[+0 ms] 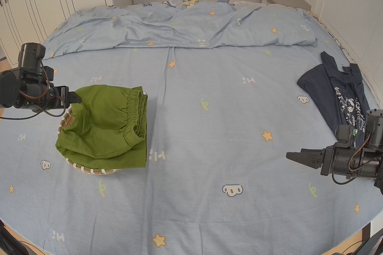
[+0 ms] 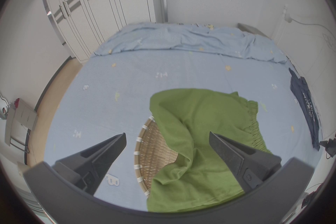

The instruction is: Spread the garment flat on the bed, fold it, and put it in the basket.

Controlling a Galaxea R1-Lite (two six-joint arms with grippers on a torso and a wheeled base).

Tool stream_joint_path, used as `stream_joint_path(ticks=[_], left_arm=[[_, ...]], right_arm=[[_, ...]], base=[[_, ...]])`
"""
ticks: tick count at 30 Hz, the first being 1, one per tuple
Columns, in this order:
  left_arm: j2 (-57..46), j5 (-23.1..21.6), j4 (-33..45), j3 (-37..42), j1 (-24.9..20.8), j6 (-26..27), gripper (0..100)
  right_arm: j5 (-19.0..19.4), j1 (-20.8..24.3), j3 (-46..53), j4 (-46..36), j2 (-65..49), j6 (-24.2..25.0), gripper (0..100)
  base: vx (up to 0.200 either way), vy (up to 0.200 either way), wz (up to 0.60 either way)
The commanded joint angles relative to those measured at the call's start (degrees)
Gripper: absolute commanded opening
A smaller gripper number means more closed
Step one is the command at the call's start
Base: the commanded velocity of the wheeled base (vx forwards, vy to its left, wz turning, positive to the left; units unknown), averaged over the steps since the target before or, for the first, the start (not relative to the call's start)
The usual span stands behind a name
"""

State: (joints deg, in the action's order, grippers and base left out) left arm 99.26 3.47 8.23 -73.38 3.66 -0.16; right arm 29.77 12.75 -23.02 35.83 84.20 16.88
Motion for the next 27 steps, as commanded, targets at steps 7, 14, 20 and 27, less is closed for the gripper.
stream_joint_path(ticks=[7, 14, 20, 27], left_arm=[[-27.19, 2.33, -2.25, 16.69, -6.91, -0.54, 100], [-53.73, 3.82, -5.50, 37.43, -8.32, -0.37, 100], [-73.68, 5.14, -0.05, 47.45, -8.23, -0.37, 100], [-94.69, 5.23, 17.61, 53.07, -5.50, -0.90, 100]], right_arm=[[-5.16, 2.01, 5.17, 0.03, -19.25, -2.03, 100], [-5.25, 1.40, 16.86, -6.30, -39.20, -4.23, 100], [-5.60, -1.06, 20.91, -19.39, -59.33, -4.14, 100], [-6.74, -1.94, 13.35, -48.22, -79.28, -3.35, 100]], base=[[0.000, 0.000, 0.00], [0.000, 0.000, 0.00], [0.000, 0.000, 0.00], [0.000, 0.000, 0.00]])
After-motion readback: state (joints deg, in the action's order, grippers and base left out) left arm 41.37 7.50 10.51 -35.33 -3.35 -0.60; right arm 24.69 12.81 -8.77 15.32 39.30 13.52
